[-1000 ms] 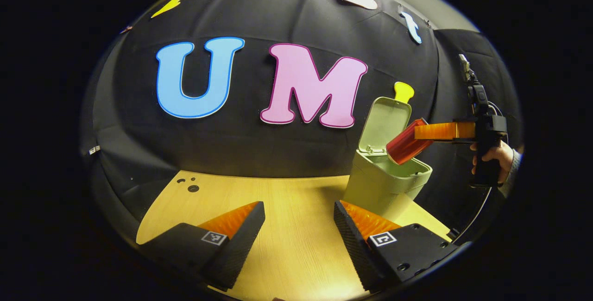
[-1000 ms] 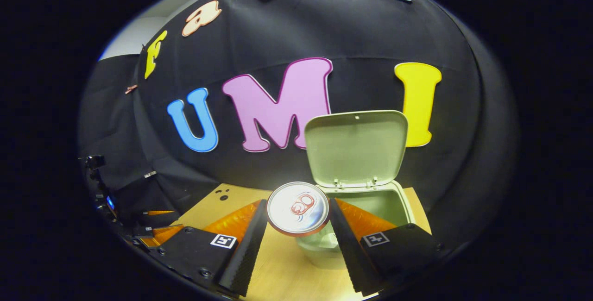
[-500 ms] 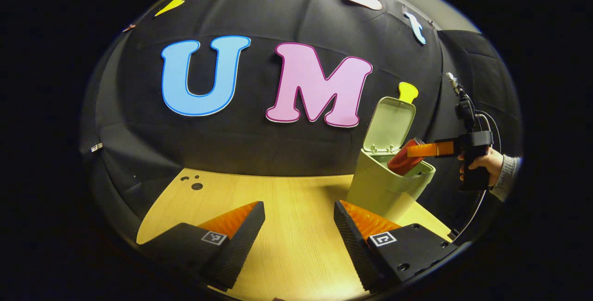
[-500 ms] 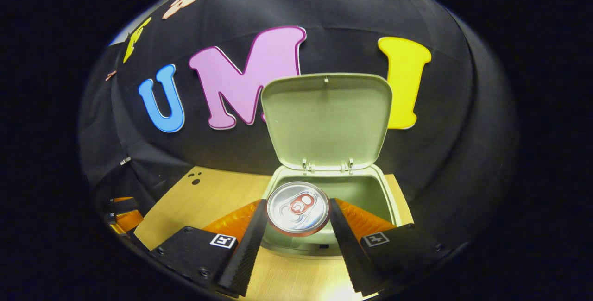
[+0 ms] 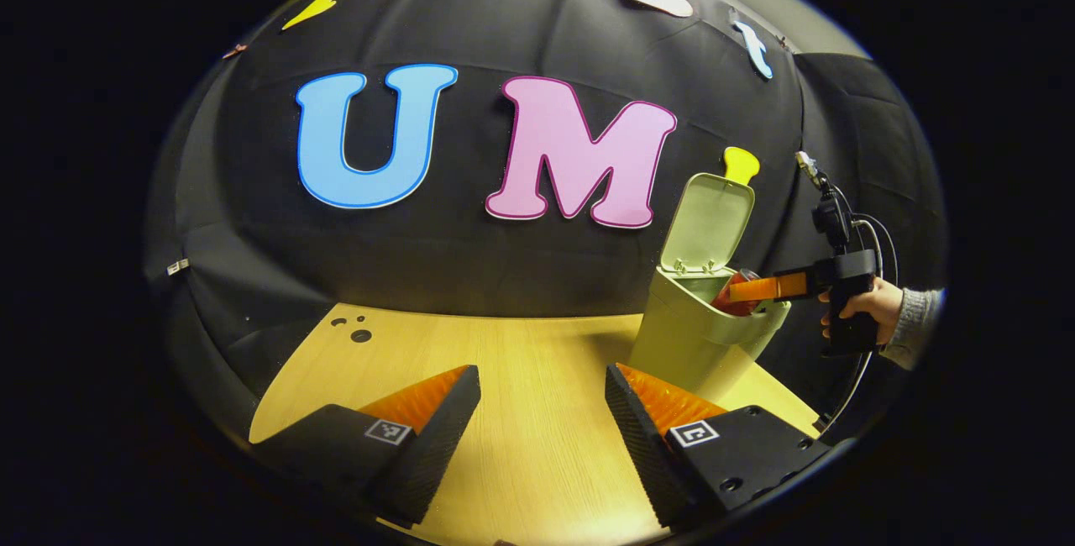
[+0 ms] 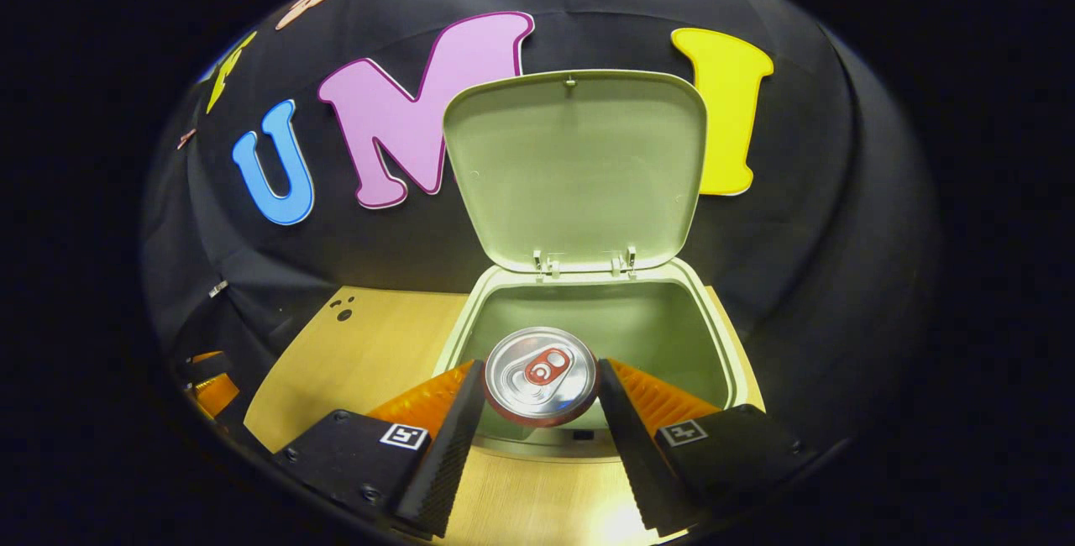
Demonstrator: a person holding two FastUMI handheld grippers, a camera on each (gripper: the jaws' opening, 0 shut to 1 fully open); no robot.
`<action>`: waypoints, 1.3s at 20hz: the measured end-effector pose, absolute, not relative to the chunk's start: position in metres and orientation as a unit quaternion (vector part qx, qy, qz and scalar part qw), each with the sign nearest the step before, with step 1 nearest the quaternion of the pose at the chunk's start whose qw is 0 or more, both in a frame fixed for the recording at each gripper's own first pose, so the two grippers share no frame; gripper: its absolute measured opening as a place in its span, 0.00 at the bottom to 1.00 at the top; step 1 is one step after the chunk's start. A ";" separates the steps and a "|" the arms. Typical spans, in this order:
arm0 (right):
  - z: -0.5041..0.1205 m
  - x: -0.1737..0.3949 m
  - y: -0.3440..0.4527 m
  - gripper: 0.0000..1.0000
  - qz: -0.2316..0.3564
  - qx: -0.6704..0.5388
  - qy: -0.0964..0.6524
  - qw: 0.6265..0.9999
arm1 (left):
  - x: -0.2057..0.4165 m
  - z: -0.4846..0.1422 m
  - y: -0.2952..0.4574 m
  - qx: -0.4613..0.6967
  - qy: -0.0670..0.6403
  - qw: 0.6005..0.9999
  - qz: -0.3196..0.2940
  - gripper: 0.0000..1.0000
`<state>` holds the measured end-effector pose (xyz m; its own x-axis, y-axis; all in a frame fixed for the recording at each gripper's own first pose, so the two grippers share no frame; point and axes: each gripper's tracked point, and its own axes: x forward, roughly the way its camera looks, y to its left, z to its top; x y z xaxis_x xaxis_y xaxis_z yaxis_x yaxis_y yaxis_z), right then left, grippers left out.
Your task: Press the lid of the desktop garbage bin to open it, pick up the crumpled paper on the desktop and throw it into the bin, then pick up the pop can on the desktop and drop it into the bin, and finally close the garbage bin lid.
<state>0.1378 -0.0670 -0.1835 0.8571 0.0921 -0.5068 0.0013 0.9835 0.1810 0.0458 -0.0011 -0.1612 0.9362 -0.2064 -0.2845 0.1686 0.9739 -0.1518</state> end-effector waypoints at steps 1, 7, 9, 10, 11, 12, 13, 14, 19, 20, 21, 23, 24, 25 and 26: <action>-0.183 0.138 -0.067 0.84 0.023 0.090 0.266 0.959 | 0.046 -0.160 -0.001 -0.063 0.151 0.982 -0.095 0.96; -0.179 0.135 -0.064 0.96 0.029 0.097 0.265 0.959 | 0.044 -0.162 -0.004 -0.062 0.150 0.982 -0.096 0.96; -0.171 0.134 -0.064 0.99 0.028 0.095 0.252 0.963 | 0.043 -0.162 -0.005 -0.061 0.150 0.982 -0.097 0.96; -0.164 0.135 -0.065 0.99 0.027 0.094 0.241 0.966 | 0.042 -0.162 -0.005 -0.061 0.150 0.982 -0.098 0.96; -0.156 0.134 -0.066 0.99 0.025 0.090 0.228 0.969 | 0.041 -0.162 -0.006 -0.061 0.150 0.982 -0.098 0.96; -0.144 0.135 -0.068 0.99 0.023 0.084 0.210 0.974 | 0.040 -0.162 -0.006 -0.061 0.150 0.982 -0.098 0.96; -0.132 0.136 -0.070 0.99 0.019 0.075 0.192 0.978 | 0.039 -0.162 -0.007 -0.061 0.150 0.982 -0.099 0.96; -0.120 0.137 -0.072 0.98 0.016 0.067 0.173 0.983 | 0.038 -0.162 -0.008 -0.061 0.150 0.982 -0.099 0.96; -0.070 0.145 -0.084 0.98 0.006 0.034 0.116 0.993 | 0.036 -0.162 -0.013 -0.061 0.149 0.981 -0.106 0.96; -0.059 0.147 -0.083 0.98 0.005 0.031 0.106 0.994 | 0.036 -0.161 -0.015 -0.061 0.149 0.981 -0.107 0.96; -0.048 0.148 -0.083 0.98 0.005 0.028 0.098 0.995 | 0.035 -0.161 -0.015 -0.061 0.148 0.981 -0.108 0.96; -0.026 0.151 -0.084 0.98 0.003 0.024 0.079 0.997 | 0.034 -0.159 -0.015 -0.061 0.146 0.981 -0.109 0.96; -0.018 0.153 -0.086 0.98 0.000 0.016 0.071 0.997 | 0.033 -0.158 -0.016 -0.061 0.145 0.981 -0.110 0.95; -0.011 0.158 -0.086 0.98 -0.001 0.010 0.065 0.998 | 0.032 -0.159 -0.016 -0.061 0.145 0.981 -0.111 0.96; -0.003 0.162 -0.088 0.98 -0.005 0.004 0.060 0.998 | 0.032 -0.158 -0.016 -0.061 0.144 0.981 -0.111 0.96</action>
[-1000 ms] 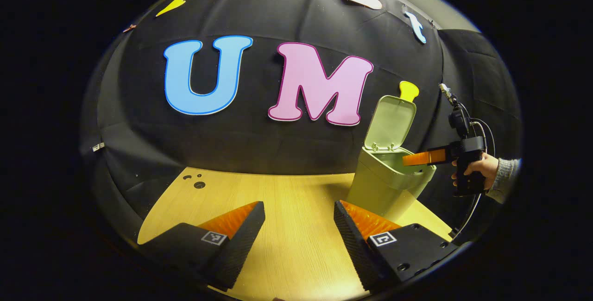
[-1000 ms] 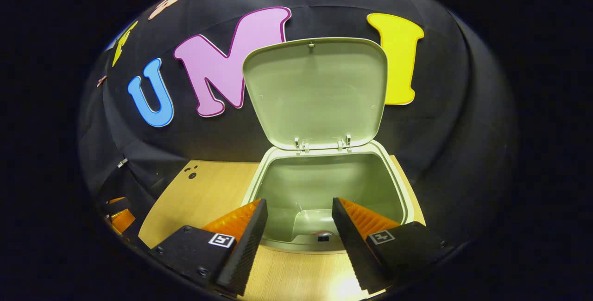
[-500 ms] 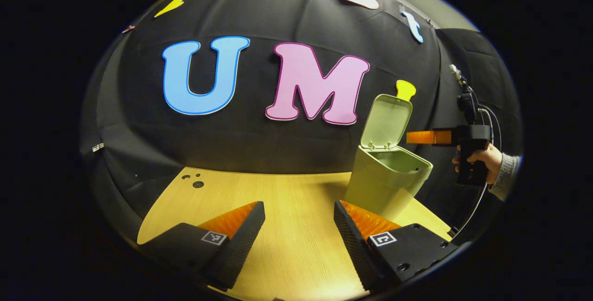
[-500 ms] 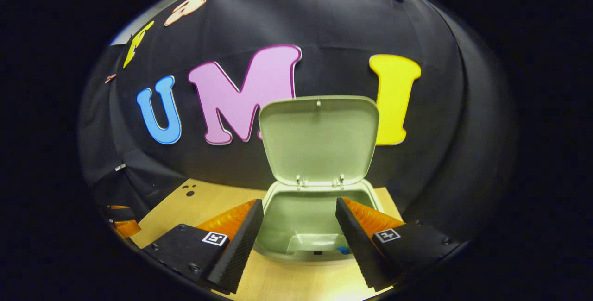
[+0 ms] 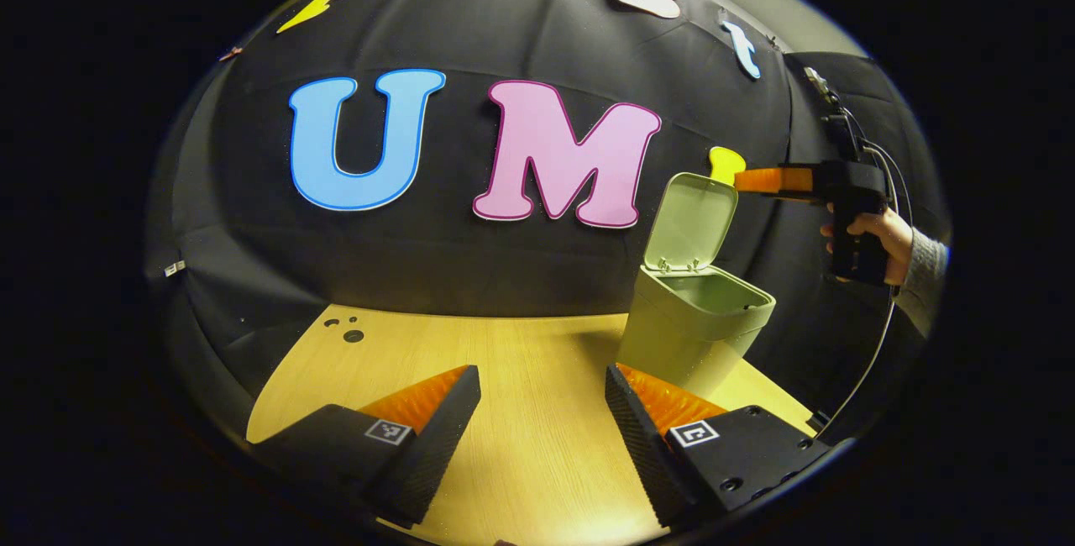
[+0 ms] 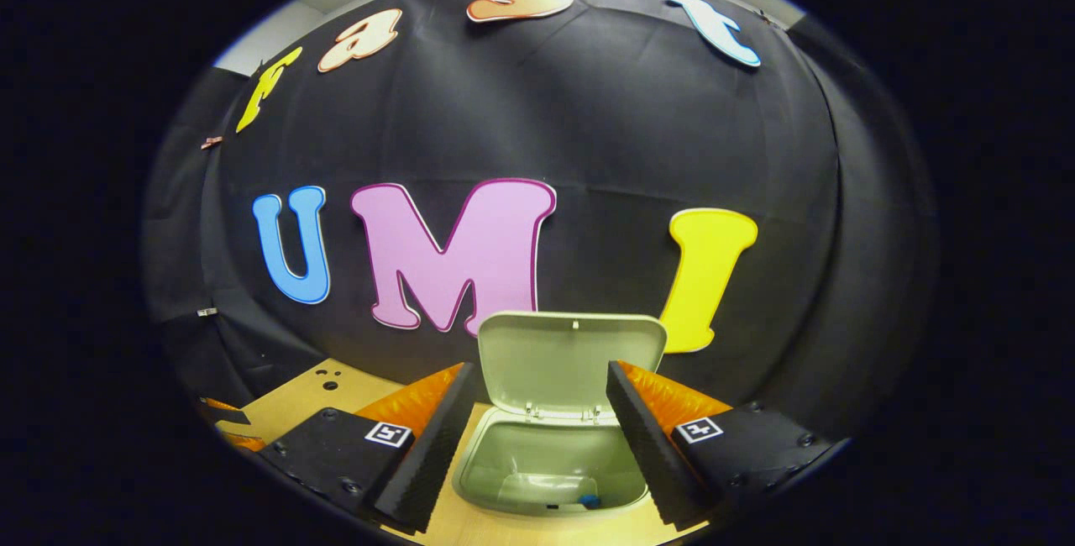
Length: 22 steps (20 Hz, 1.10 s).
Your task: Press the lid of the desktop garbage bin to open it, pick up the crumpled paper on the desktop and throw it into the bin, then pick up the pop can on the desktop and drop it into the bin, and finally close the garbage bin lid.
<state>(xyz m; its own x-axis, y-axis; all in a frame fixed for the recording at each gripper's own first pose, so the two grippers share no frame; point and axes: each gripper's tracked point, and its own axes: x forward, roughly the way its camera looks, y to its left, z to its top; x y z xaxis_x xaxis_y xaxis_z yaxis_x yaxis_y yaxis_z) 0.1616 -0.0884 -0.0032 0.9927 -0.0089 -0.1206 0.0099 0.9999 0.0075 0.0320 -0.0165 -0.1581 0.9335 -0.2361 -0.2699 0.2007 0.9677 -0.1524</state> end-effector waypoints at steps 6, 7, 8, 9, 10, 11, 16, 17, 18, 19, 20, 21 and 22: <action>0.021 0.194 -0.101 0.97 -0.025 0.004 0.052 0.998 | 0.025 -0.158 -0.011 -0.063 0.144 0.982 -0.105 0.98; 0.025 0.200 -0.103 0.97 -0.030 0.003 0.047 0.998 | 0.023 -0.159 -0.009 -0.063 0.145 0.982 -0.103 0.96; 0.028 0.207 -0.105 0.97 -0.034 0.000 0.044 0.998 | 0.022 -0.159 -0.007 -0.063 0.145 0.982 -0.101 0.96; 0.030 0.213 -0.105 0.97 -0.035 -0.001 0.042 0.999 | 0.021 -0.159 -0.005 -0.063 0.146 0.983 -0.097 0.96; 0.032 0.219 -0.104 0.97 -0.035 0.000 0.041 0.999 | 0.020 -0.159 -0.003 -0.063 0.146 0.983 -0.095 0.96; 0.032 0.226 -0.104 0.97 -0.035 0.000 0.041 0.999 | 0.018 -0.159 0.000 -0.064 0.145 0.983 -0.091 0.96; 0.024 0.254 -0.104 0.97 -0.039 -0.017 0.054 0.998 | 0.015 -0.159 0.011 -0.067 0.146 0.984 -0.076 0.98; 0.020 0.258 -0.105 0.97 -0.041 -0.018 0.058 0.997 | 0.014 -0.160 0.013 -0.066 0.146 0.984 -0.073 0.96; 0.016 0.262 -0.105 0.97 -0.041 -0.015 0.063 0.997 | 0.013 -0.161 0.016 -0.066 0.148 0.984 -0.070 0.96; 0.014 0.265 -0.105 0.98 -0.042 -0.009 0.067 0.997 | 0.014 -0.162 0.017 -0.066 0.149 0.984 -0.068 0.96; 0.011 0.268 -0.106 0.98 -0.044 -0.005 0.071 0.996 | 0.015 -0.163 0.019 -0.066 0.149 0.984 -0.066 0.96; 0.007 0.270 -0.109 0.98 -0.048 -0.005 0.076 0.996 | 0.014 -0.163 0.021 -0.067 0.150 0.984 -0.064 0.96; 0.003 0.271 -0.112 0.98 -0.050 -0.006 0.083 0.995 | 0.014 -0.163 0.022 -0.068 0.150 0.984 -0.062 0.96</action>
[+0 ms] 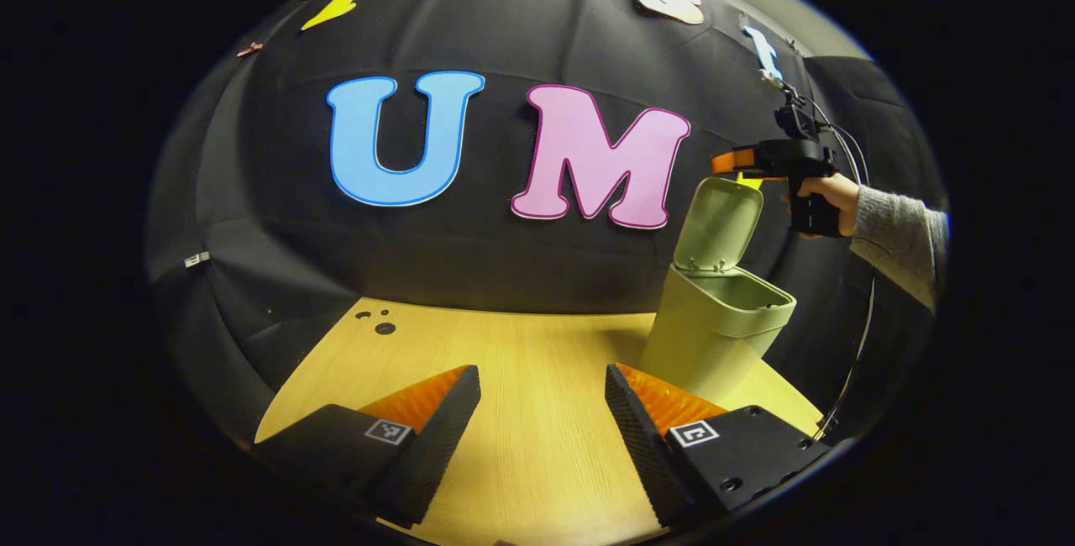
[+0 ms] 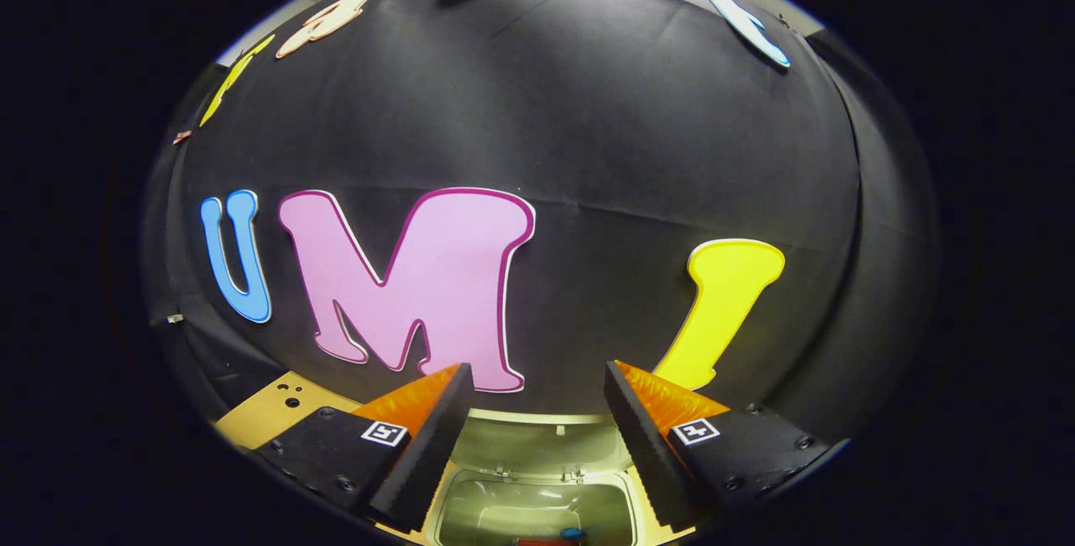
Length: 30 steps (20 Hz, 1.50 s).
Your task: Press the lid of the desktop garbage bin to open it, pick up the crumpled paper on the desktop and throw it into the bin, then pick up the pop can on the desktop and drop it into the bin, and finally close the garbage bin lid.
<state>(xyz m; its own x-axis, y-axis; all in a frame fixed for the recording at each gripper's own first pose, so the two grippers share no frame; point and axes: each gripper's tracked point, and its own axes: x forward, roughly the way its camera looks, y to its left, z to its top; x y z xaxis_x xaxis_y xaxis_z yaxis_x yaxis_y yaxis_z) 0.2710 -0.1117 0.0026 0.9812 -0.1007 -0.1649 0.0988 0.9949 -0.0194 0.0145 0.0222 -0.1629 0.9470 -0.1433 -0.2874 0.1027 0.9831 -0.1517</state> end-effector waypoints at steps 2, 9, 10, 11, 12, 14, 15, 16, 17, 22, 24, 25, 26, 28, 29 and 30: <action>-0.001 0.269 -0.110 0.98 -0.045 -0.002 0.092 0.995 | 0.015 -0.163 0.023 -0.069 0.151 0.984 -0.061 0.96; -0.012 0.239 -0.107 0.98 -0.032 0.000 0.119 0.992 | 0.022 -0.164 0.011 -0.065 0.152 0.983 -0.078 0.99; -0.015 0.233 -0.105 0.98 -0.028 -0.003 0.120 0.992 | 0.022 -0.163 0.010 -0.064 0.152 0.983 -0.081 0.96; -0.019 0.226 -0.104 0.98 -0.025 -0.005 0.124 0.992 | 0.022 -0.163 0.007 -0.063 0.152 0.983 -0.084 0.96; -0.025 0.220 -0.103 0.98 -0.022 -0.010 0.129 0.991 | 0.022 -0.164 0.005 -0.063 0.152 0.983 -0.087 0.96; -0.036 0.209 -0.099 0.98 -0.015 -0.015 0.140 0.990 | 0.023 -0.164 0.002 -0.063 0.153 0.982 -0.091 0.96; -0.042 0.204 -0.098 0.98 -0.011 -0.018 0.146 0.989 | 0.023 -0.164 0.002 -0.063 0.153 0.982 -0.093 0.96; -0.049 0.199 -0.096 0.98 -0.008 -0.021 0.153 0.988 | 0.025 -0.165 0.000 -0.062 0.154 0.982 -0.095 0.96; -0.055 0.194 -0.095 0.98 -0.005 -0.024 0.161 0.987 | 0.024 -0.164 0.000 -0.062 0.154 0.981 -0.096 0.96; -0.098 0.174 -0.087 0.98 0.011 -0.021 0.210 0.977 | 0.024 -0.165 -0.005 -0.060 0.156 0.981 -0.101 0.96; -0.105 0.169 -0.082 0.98 0.014 -0.008 0.219 0.976 | 0.024 -0.165 -0.006 -0.061 0.157 0.981 -0.102 0.96; -0.109 0.166 -0.081 0.98 0.016 0.001 0.225 0.974 | 0.024 -0.166 -0.007 -0.063 0.157 0.980 -0.102 0.96; -0.113 0.164 -0.080 0.98 0.017 0.009 0.229 0.973 | 0.024 -0.166 -0.008 -0.063 0.158 0.980 -0.101 0.96; -0.120 0.160 -0.079 0.98 0.025 0.027 0.238 0.971 | 0.023 -0.166 -0.008 -0.062 0.158 0.980 -0.101 0.96; -0.124 0.156 -0.077 0.98 0.032 0.038 0.244 0.969 | 0.023 -0.166 -0.008 -0.062 0.158 0.980 -0.101 0.95; -0.128 0.153 -0.078 0.98 0.035 0.050 0.249 0.967 | 0.023 -0.166 -0.008 -0.062 0.158 0.980 -0.101 0.96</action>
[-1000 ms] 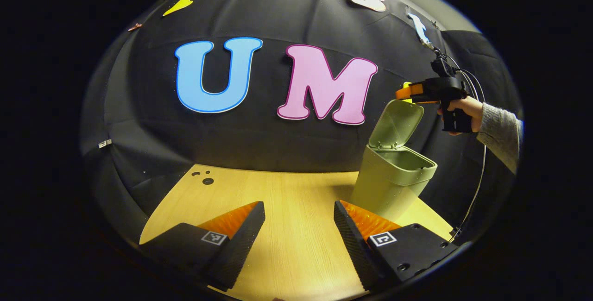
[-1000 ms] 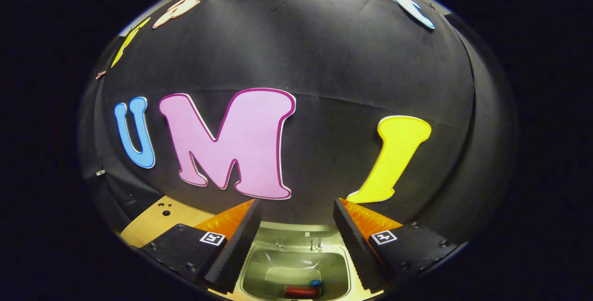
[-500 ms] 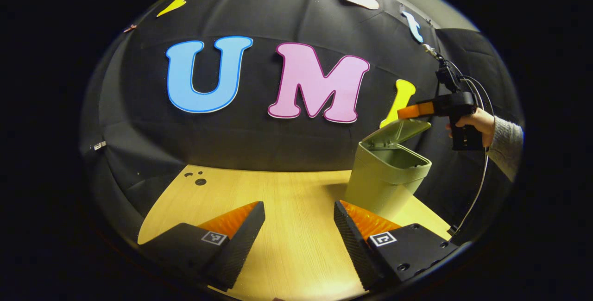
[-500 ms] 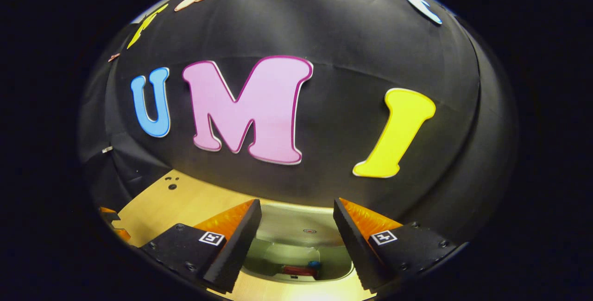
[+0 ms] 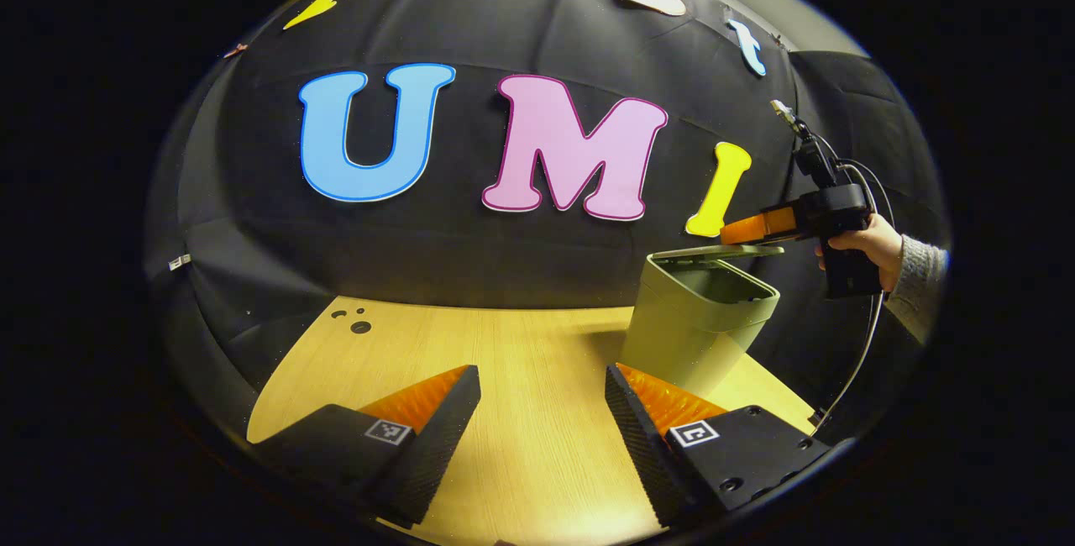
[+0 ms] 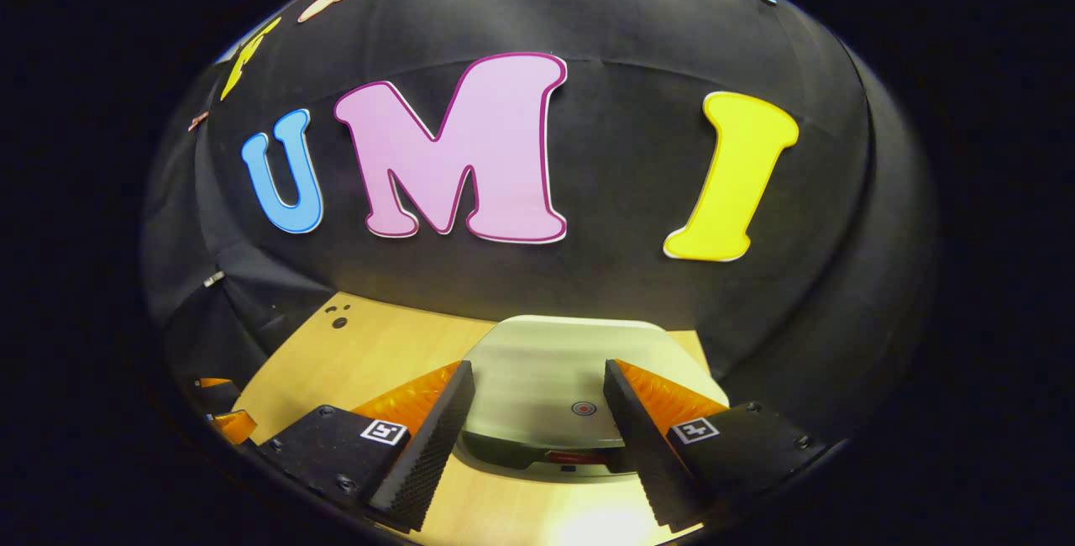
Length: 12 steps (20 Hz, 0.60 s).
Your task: Press the lid of the desktop garbage bin to open it, pick up the crumpled paper on the desktop and throw it into the bin, then pick up the pop can on the desktop and drop it into the bin, and finally close the garbage bin lid.
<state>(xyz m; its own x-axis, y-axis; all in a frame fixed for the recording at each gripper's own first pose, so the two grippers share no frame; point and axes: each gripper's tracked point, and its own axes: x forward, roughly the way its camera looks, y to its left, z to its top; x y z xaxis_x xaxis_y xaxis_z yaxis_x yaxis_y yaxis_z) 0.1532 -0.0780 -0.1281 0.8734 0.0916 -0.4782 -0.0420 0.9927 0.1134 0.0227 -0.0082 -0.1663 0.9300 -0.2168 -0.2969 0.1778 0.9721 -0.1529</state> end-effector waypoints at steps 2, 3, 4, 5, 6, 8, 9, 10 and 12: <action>-0.138 0.150 -0.080 0.97 0.037 0.065 0.261 0.962 | 0.022 -0.167 -0.009 -0.062 0.159 0.980 -0.101 0.96; -0.142 0.147 -0.082 0.96 0.038 0.067 0.267 0.961 | 0.022 -0.168 -0.010 -0.062 0.159 0.980 -0.101 0.96; -0.146 0.144 -0.084 0.94 0.036 0.065 0.272 0.959 | 0.022 -0.168 -0.011 -0.063 0.160 0.980 -0.101 0.96; -0.151 0.142 -0.087 0.93 0.033 0.059 0.277 0.959 | 0.022 -0.167 -0.010 -0.062 0.160 0.980 -0.102 0.96; -0.149 0.139 -0.086 0.92 0.034 0.053 0.281 0.958 | 0.022 -0.168 -0.012 -0.061 0.160 0.980 -0.102 0.96; -0.157 0.136 -0.088 0.92 0.033 0.043 0.288 0.956 | 0.021 -0.167 -0.014 -0.061 0.161 0.980 -0.105 0.96; -0.158 0.134 -0.088 0.92 0.034 0.041 0.291 0.955 | 0.022 -0.168 -0.015 -0.060 0.161 0.979 -0.106 0.96; -0.160 0.133 -0.089 0.92 0.035 0.039 0.293 0.955 | 0.022 -0.168 -0.016 -0.060 0.161 0.979 -0.107 0.96; -0.163 0.131 -0.089 0.92 0.037 0.038 0.294 0.954 | 0.022 -0.168 -0.019 -0.059 0.162 0.979 -0.110 0.95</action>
